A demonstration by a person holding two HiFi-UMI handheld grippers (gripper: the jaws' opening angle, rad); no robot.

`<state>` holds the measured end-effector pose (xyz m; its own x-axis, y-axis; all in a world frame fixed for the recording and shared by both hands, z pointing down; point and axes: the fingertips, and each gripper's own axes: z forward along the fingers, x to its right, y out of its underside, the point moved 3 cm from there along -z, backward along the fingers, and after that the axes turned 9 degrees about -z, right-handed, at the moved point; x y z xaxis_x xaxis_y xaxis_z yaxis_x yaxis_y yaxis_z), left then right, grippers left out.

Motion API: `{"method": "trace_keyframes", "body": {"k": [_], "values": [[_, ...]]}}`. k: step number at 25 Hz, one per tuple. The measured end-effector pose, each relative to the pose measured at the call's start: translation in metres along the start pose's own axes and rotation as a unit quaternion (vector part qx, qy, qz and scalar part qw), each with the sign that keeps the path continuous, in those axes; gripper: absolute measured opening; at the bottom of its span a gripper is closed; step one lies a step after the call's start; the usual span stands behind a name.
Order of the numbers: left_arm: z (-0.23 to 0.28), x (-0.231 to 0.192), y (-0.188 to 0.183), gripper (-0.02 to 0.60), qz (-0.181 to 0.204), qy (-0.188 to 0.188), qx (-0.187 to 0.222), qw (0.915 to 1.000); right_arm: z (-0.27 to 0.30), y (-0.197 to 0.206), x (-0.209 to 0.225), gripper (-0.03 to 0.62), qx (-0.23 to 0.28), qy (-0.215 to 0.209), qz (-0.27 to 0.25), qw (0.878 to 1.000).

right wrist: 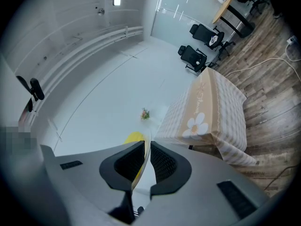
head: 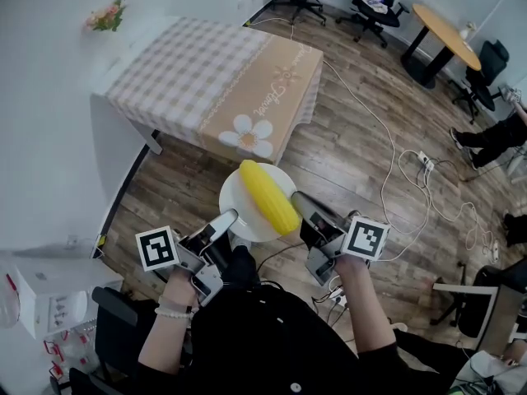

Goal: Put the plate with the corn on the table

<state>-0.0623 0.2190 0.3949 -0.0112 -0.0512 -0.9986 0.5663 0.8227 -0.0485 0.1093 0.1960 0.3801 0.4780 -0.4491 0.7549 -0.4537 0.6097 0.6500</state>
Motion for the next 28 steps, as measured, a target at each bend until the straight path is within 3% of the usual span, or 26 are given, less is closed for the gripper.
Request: {"method": "trace_keyframes", "body": {"k": [28], "values": [[0.074,0.005,-0.15,0.032,0.005,-0.005,-0.052,0.9986,0.115,-0.076,0.058,0.066,0.039,0.05,0.005,0.998]]}}
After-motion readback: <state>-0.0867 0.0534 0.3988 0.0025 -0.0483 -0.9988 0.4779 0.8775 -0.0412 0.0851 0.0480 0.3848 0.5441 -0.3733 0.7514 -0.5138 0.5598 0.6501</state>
